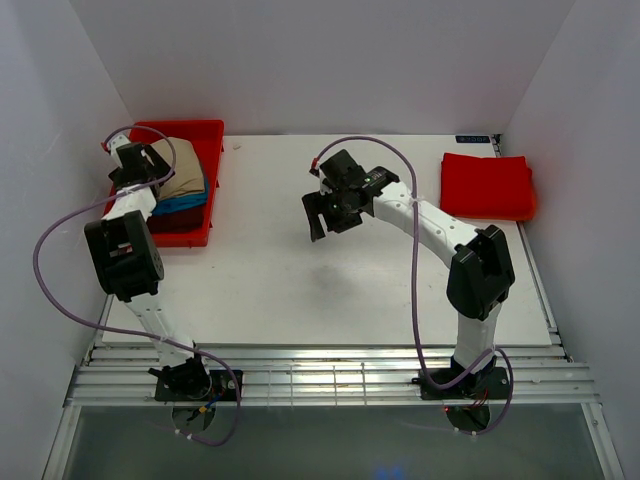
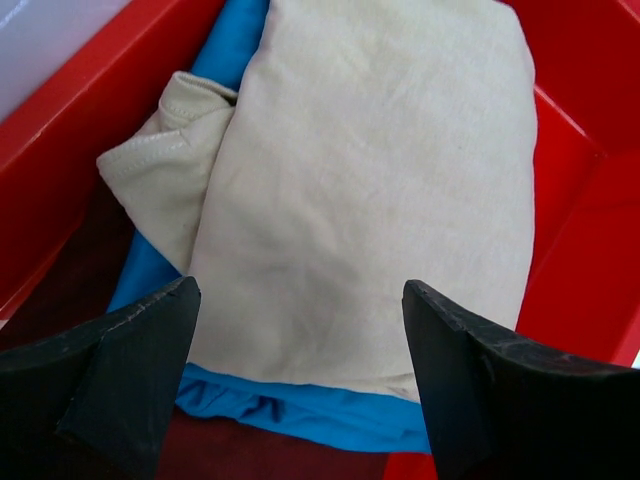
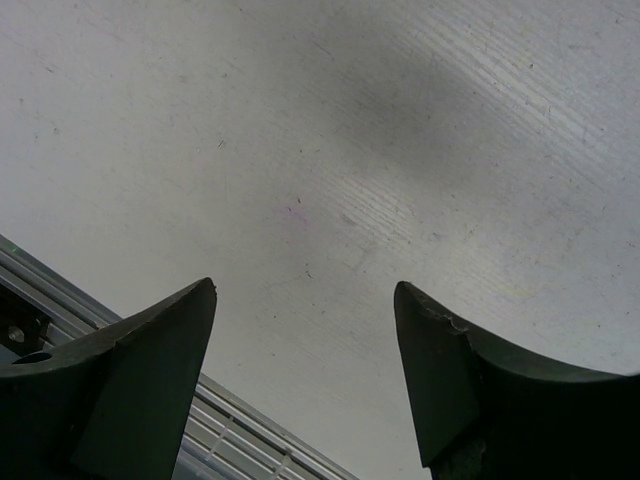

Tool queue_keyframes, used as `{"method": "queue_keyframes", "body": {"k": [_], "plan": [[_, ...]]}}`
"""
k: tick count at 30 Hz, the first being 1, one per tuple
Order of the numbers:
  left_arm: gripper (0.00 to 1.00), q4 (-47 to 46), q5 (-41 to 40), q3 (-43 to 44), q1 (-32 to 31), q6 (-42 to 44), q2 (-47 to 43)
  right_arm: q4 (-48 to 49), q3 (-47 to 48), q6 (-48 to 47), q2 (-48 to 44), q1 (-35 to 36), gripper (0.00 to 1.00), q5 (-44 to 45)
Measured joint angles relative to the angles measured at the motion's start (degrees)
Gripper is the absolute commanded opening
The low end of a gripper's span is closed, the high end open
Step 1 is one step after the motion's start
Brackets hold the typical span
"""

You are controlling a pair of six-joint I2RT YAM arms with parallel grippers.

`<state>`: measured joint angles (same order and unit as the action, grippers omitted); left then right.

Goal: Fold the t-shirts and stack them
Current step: Grab the tshirt from the pile

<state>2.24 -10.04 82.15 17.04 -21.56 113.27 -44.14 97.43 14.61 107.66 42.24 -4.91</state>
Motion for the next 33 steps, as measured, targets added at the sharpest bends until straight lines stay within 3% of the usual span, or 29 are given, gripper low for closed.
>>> {"method": "queue_keyframes", "body": {"k": [9, 11, 12, 13, 16, 17, 20, 28, 33], "plan": [[0.90, 0.2, 0.2, 2.5, 0.0, 0.3, 5.3, -0.9, 0.1, 0.0, 0.3, 0.0, 0.77, 0.3], [0.82, 0.4, 0.2, 3.2, 0.0, 0.3, 6.6, -1.0, 0.1, 0.0, 0.3, 0.0, 0.77, 0.4], [0.75, 0.5, 0.2, 3.4, 0.0, 0.4, 7.2, -1.0, 0.1, 0.0, 0.3, 0.0, 0.76, 0.4], [0.59, 0.5, 0.2, 3.4, 0.0, 0.5, 7.4, -1.1, 0.1, 0.0, 0.3, 0.0, 0.77, 0.5], [0.29, 0.3, 0.0, 3.8, 0.0, 0.4, 7.4, -1.2, 0.1, 0.0, 0.3, 0.0, 0.76, 0.7], [0.06, 0.2, 0.2, 3.8, 0.0, 0.4, 7.4, -1.2, 0.1, 0.0, 0.3, 0.0, 0.77, 0.7], [0.00, 0.2, 0.7, 4.0, 0.0, 0.7, 7.4, -1.2, 0.1, 0.0, 0.3, 0.0, 0.76, 0.7], [0.00, 4.4, -0.1, 7.0, -1.6, 0.8, 5.3, -1.2, 0.1, 0.0, 0.4, 0.1, 0.76, 0.8], [0.00, 7.6, 0.6, 8.0, -7.9, 0.9, -2.3, -1.7, 1.1, -0.2, 0.8, 0.2, 0.76, 2.1]]}}
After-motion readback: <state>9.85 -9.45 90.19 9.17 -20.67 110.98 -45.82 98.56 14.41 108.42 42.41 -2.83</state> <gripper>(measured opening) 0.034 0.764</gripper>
